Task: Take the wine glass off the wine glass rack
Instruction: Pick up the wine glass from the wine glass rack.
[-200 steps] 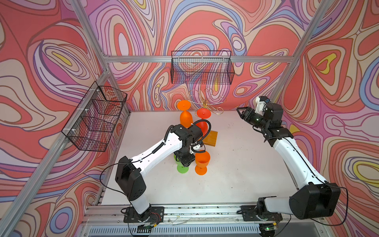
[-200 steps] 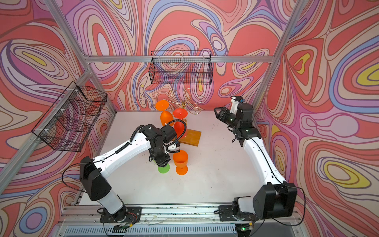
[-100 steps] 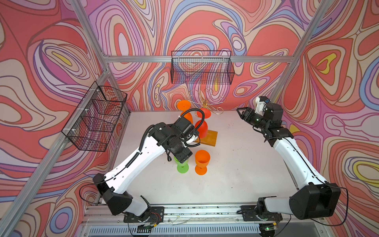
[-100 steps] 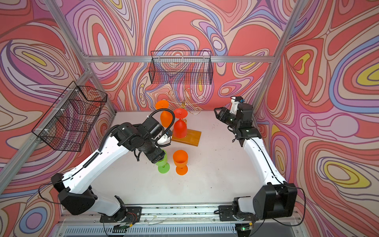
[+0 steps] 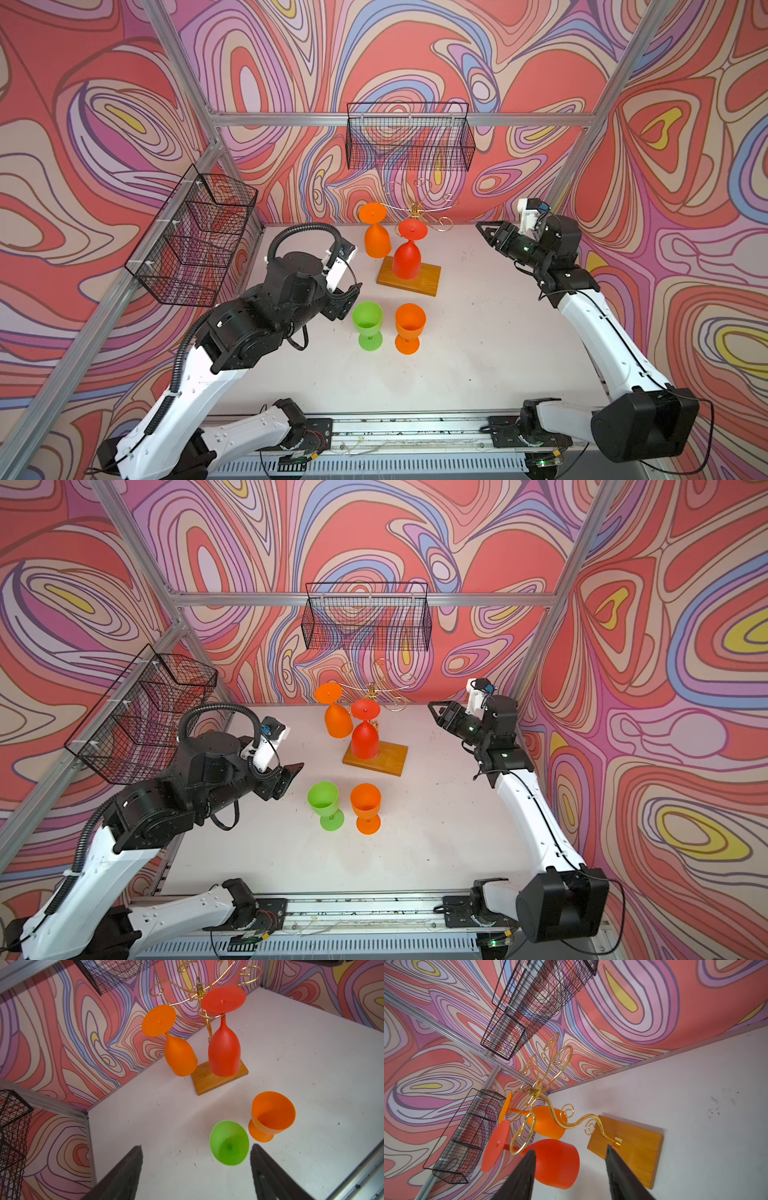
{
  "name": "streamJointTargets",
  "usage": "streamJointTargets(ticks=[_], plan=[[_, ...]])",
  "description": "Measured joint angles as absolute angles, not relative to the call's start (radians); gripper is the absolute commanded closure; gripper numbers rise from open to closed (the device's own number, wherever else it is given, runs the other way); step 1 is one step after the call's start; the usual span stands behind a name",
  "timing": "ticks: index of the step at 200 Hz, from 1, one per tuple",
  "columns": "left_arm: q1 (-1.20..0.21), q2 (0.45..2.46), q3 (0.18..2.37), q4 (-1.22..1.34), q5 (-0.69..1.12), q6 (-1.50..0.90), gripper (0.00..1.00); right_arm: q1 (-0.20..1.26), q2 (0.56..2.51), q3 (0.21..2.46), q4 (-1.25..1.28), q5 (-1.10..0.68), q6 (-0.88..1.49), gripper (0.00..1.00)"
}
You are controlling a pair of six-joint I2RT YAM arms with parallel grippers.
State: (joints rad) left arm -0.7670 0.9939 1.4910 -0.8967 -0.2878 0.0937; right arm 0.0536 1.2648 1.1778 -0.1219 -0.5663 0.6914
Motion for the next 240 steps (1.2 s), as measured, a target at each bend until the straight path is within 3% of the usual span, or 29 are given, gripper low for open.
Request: streamJointTargets(ticks=[83, 137, 240], plan=[[-0.767, 0.938, 1.368, -0.621, -0.402, 0.148, 0.17, 0.056, 1.236, 1.145, -0.075, -0.716, 0.878, 0.48], [-0.767, 0.931, 1.365, -0.582, -0.402, 0.166, 0.17, 0.059, 1.153, 1.188, -0.067, -0.757, 0.912, 0.49], [-0.767, 0.958, 1.365, -0.580, -0.407, 0.173, 0.17, 0.083, 1.234, 1.136, 0.176, -0.912, 1.225, 0.56]])
